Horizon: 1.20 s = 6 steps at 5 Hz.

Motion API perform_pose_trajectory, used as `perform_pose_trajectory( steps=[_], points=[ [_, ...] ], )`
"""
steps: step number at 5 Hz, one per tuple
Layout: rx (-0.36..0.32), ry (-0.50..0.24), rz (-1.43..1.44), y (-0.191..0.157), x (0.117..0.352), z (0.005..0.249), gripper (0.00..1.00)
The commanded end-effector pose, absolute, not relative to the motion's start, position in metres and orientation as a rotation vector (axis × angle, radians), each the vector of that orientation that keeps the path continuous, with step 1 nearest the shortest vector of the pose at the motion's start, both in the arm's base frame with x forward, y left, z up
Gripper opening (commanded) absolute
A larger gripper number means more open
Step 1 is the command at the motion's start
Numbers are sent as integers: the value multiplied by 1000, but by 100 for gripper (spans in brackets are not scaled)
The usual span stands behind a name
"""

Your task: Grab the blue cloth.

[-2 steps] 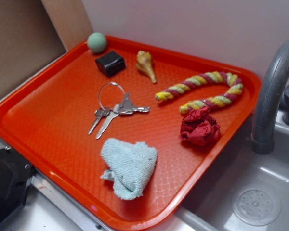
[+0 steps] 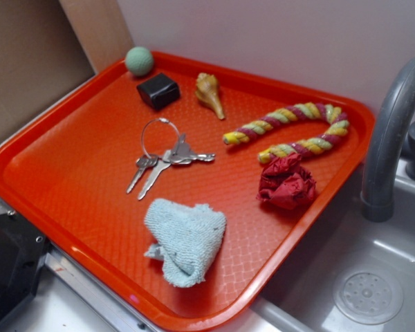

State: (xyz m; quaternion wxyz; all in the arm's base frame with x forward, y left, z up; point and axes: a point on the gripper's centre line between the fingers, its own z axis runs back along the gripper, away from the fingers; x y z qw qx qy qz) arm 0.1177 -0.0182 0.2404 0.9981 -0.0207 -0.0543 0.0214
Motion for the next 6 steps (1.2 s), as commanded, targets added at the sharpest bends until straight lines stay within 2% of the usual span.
perform_pose_trajectory(
  steps=[1, 2, 5, 6],
  points=[
    [-28, -157, 442, -98, 129, 184, 100],
    [-60, -107, 445, -113, 130, 158, 100],
    [-60, -107, 445, -113, 130, 158, 100],
    [-18, -64, 390, -147, 154, 112, 100]
  ],
)
